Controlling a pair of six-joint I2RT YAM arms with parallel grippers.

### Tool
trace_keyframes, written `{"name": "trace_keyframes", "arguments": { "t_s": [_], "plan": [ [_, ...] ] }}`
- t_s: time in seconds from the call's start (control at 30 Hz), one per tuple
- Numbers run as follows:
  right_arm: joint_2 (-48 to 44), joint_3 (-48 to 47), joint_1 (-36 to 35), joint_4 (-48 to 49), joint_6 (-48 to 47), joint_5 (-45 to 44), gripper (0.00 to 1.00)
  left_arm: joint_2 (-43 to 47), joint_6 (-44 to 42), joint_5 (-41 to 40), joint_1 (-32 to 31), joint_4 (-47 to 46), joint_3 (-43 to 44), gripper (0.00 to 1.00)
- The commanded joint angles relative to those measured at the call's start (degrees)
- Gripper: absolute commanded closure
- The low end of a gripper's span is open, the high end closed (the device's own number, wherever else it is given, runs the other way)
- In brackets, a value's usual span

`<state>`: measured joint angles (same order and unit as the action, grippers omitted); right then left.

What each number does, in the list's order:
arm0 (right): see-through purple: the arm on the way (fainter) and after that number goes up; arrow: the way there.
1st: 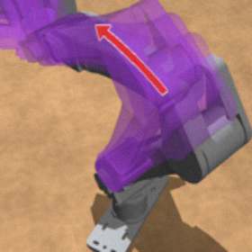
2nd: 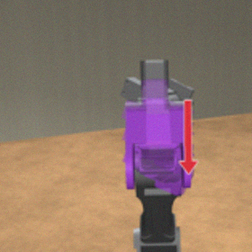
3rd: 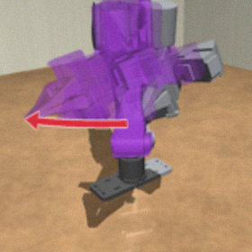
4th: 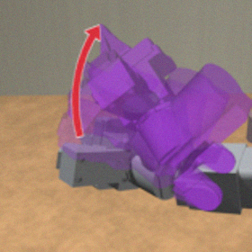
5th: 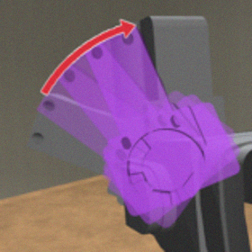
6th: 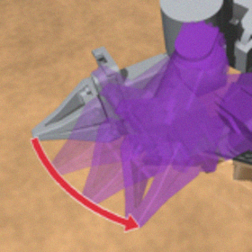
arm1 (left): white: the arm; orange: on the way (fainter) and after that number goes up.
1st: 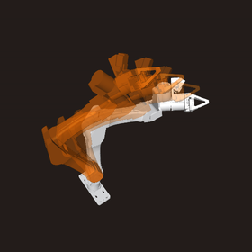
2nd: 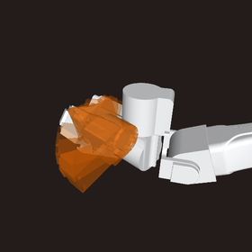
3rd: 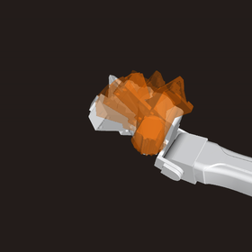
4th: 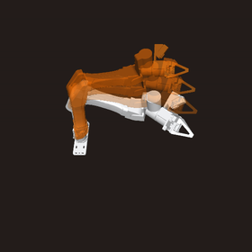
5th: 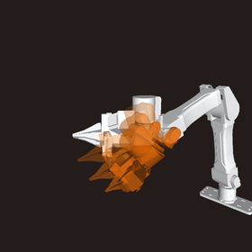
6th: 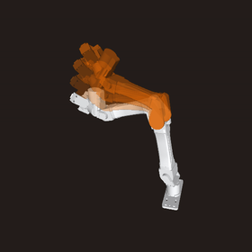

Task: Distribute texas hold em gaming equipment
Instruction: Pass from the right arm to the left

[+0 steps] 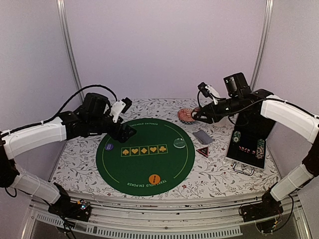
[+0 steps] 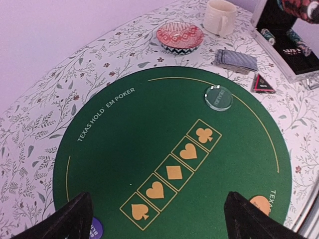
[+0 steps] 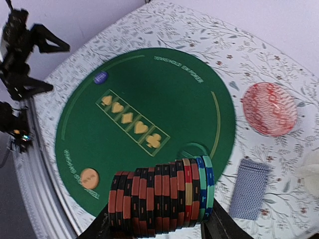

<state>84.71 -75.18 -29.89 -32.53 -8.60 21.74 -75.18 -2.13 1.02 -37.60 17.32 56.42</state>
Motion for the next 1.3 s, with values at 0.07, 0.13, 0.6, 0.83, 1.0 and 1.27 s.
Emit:
{"name": "trace_keyframes", "arguments": {
  "t_s": [0.07,0.13,0.6,0.83,1.0,1.27],
  "plan": [
    [-0.3,2.3,-4.7,15.0,25.1,18.8,0.98,4.9,-11.1,6.4,-7.4,-5.9,-2.8,0.08],
    [1.0,3.0,-6.7,16.0,29.2,20.5,0.98,5.6,-15.0,4.3,-11.5,-6.1,-3.4,0.07],
    [11.5,10.9,-20.1,32.4,42.5,27.5,0.98,-3.4,-25.5,-10.4,-28.8,-5.4,-2.4,0.02],
    [13.8,11.1,-22.2,35.6,44.4,28.8,0.98,-5.7,-23.9,-10.3,-28.6,-5.4,-1.7,0.19],
    [13.8,12.1,-22.3,37.2,45.3,29.3,0.98,-6.6,-22.8,-9.5,-28.6,-5.0,-1.6,0.34],
    [13.6,13.0,-22.4,38.0,46.0,29.6,0.98,-7.8,-20.6,-11.2,-26.5,-5.5,-0.9,0.53]
  ]
}}
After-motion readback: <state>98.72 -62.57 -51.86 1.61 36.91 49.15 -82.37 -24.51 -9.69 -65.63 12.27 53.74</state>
